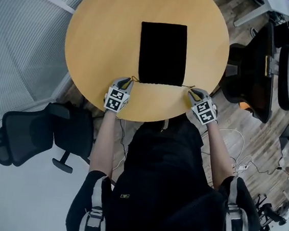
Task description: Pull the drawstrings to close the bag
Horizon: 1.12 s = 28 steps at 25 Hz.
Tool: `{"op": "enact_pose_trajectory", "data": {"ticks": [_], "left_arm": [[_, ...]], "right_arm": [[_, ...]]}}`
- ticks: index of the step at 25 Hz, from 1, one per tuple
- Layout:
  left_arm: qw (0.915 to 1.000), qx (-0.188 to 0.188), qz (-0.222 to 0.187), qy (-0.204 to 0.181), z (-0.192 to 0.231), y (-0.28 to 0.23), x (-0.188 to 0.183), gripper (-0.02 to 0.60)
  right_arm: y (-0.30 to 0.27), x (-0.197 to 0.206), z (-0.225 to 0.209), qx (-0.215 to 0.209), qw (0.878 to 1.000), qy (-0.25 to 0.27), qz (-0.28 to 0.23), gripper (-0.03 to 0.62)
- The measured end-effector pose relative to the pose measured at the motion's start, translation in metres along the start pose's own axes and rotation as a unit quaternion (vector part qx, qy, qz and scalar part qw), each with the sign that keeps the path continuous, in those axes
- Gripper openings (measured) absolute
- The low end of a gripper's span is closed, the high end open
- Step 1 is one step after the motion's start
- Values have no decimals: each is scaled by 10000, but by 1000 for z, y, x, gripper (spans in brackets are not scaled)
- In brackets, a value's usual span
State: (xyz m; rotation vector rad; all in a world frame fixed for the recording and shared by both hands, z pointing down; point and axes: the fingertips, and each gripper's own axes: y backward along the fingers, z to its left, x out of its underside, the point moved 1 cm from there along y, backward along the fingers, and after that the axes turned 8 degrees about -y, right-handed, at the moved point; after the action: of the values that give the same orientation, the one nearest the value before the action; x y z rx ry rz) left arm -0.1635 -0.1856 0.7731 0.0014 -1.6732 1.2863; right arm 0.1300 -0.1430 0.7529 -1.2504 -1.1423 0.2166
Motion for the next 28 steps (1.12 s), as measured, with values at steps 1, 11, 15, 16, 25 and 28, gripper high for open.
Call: {"op": "enact_pose_trajectory", "data": {"ticks": [1, 11, 15, 16, 25, 28], "left_arm": [[9998, 31, 117, -151, 0, -4, 2, 26], [9720, 387, 957, -2113, 4, -33, 9, 146], [9641, 469, 1011, -2409, 5, -43, 6, 146], [9629, 485, 1025, -2451, 6, -44, 7, 146], [9326, 952, 1297, -3230, -6, -43, 15, 146], [9080, 1062, 1474, -3776, -6, -41, 10, 146]], "right_arm": [[-3, 4, -2, 17, 10000, 44, 82, 112], [-34, 17, -10, 408, 9900, 1161, 685, 170], [-38, 17, -9, 456, 9880, 1263, 764, 170], [-38, 16, -9, 456, 9883, 1242, 758, 165], [-35, 16, -13, 471, 9869, 1319, 798, 149], [-35, 16, -14, 475, 9845, 1465, 841, 149]]}}
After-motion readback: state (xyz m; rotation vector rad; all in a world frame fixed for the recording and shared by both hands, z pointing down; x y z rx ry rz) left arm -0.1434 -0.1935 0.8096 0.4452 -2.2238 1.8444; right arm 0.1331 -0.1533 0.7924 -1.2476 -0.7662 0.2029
